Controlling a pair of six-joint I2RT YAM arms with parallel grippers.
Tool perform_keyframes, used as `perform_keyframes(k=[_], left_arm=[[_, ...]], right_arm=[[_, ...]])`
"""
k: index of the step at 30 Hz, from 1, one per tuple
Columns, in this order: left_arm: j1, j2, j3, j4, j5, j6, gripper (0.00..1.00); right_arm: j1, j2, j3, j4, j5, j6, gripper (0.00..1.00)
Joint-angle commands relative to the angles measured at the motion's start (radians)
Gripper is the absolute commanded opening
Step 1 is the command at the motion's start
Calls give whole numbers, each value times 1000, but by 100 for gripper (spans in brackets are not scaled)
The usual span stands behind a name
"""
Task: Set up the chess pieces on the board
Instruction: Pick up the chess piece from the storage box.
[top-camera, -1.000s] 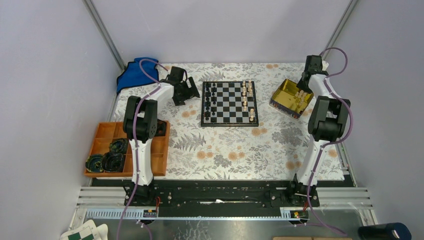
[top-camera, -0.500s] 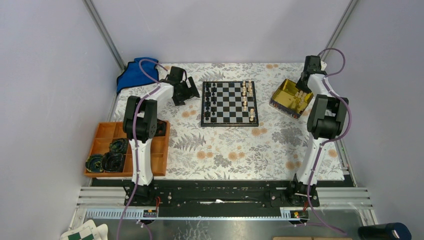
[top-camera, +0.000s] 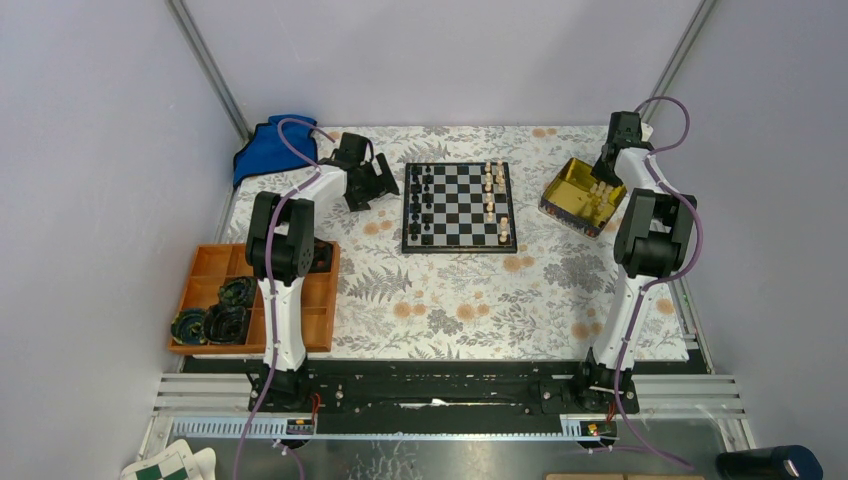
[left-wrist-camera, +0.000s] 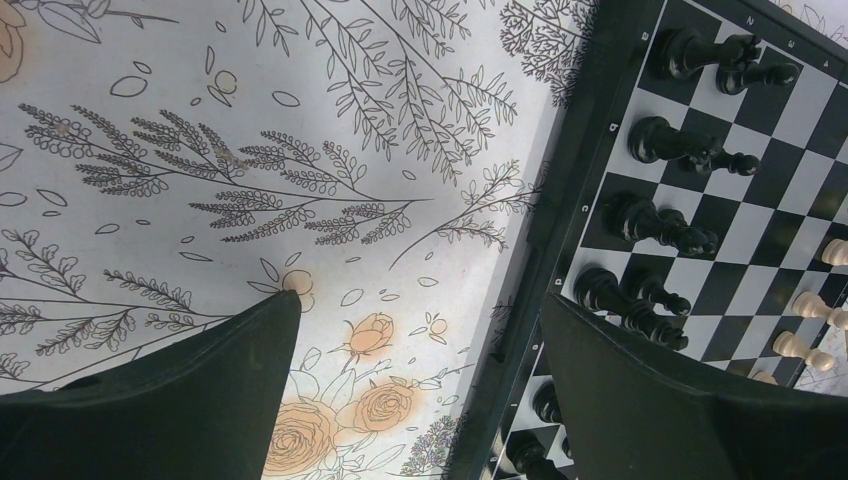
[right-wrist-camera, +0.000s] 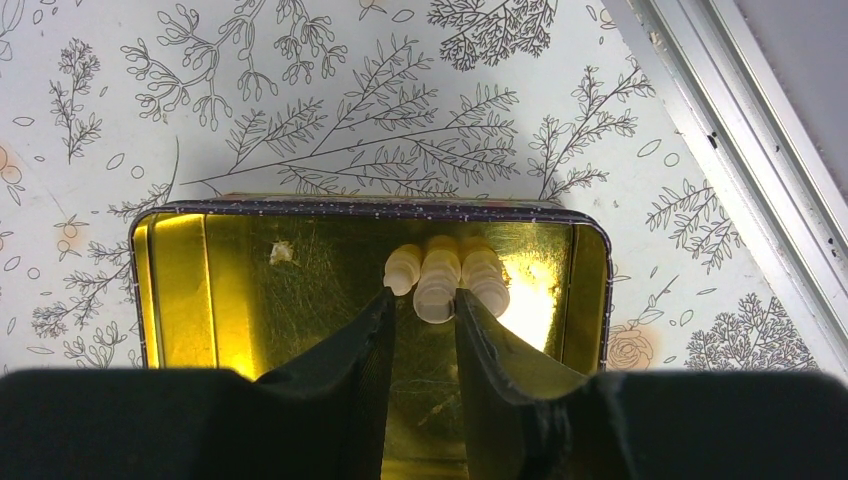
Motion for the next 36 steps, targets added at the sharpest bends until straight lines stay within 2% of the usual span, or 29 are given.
perform_keyframes(k=[1,7,19,36], left_arm=[[14,77,-29,-29,-9,4,99],[16,78,-30,-28,-10,3,99],[17,79,-32,-29,-9,3,99],[17,56,-39,-26,-8,2,99]], right_arm=[[1,20,37,6,-16,-11,34],[0,31,43,-1,-20,-12,29],[-1,20,34,1,-21,-17,0],[-1,-70,0,30,-51,-16,0]])
